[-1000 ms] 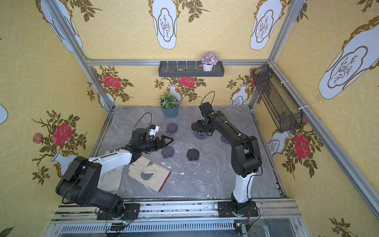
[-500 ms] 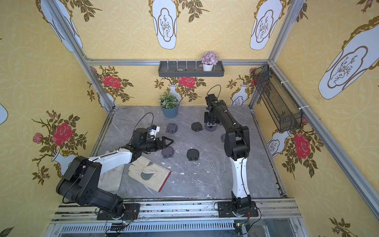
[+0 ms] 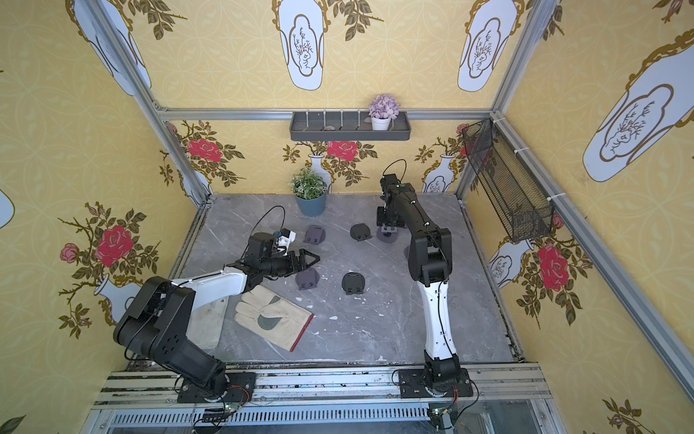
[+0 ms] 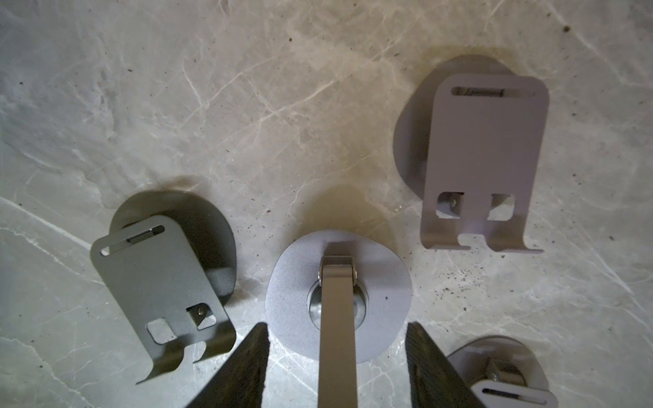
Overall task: Open the phone stand
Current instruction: Place the phone stand at the center of the board.
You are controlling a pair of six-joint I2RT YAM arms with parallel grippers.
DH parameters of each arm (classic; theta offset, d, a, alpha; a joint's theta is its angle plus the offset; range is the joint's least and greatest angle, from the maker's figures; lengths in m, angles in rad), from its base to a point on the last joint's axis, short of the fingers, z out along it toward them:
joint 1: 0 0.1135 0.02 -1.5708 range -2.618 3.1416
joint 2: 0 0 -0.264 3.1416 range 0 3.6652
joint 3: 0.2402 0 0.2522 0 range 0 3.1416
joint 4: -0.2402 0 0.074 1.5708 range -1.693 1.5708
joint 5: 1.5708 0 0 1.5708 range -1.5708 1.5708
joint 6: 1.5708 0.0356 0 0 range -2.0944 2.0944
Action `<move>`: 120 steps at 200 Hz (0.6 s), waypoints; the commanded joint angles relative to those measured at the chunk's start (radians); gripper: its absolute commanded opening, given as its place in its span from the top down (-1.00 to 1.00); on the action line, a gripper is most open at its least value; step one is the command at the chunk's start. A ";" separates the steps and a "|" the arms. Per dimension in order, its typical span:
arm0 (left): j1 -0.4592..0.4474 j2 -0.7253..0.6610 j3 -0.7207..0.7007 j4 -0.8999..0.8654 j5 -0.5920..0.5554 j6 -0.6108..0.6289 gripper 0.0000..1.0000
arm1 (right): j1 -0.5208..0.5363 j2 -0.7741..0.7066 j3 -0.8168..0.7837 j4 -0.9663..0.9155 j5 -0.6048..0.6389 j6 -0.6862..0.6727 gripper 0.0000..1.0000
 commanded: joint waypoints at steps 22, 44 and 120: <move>-0.001 0.028 0.003 0.035 0.018 -0.001 -0.98 | 0.010 0.044 0.043 -0.036 -0.027 -0.041 0.06; 0.000 0.036 0.008 0.038 0.019 -0.004 -0.98 | 0.013 0.050 0.044 -0.034 -0.029 -0.048 -0.01; -0.001 0.049 0.010 0.046 0.023 -0.010 -0.98 | 0.027 0.058 0.075 -0.040 -0.038 -0.053 -0.97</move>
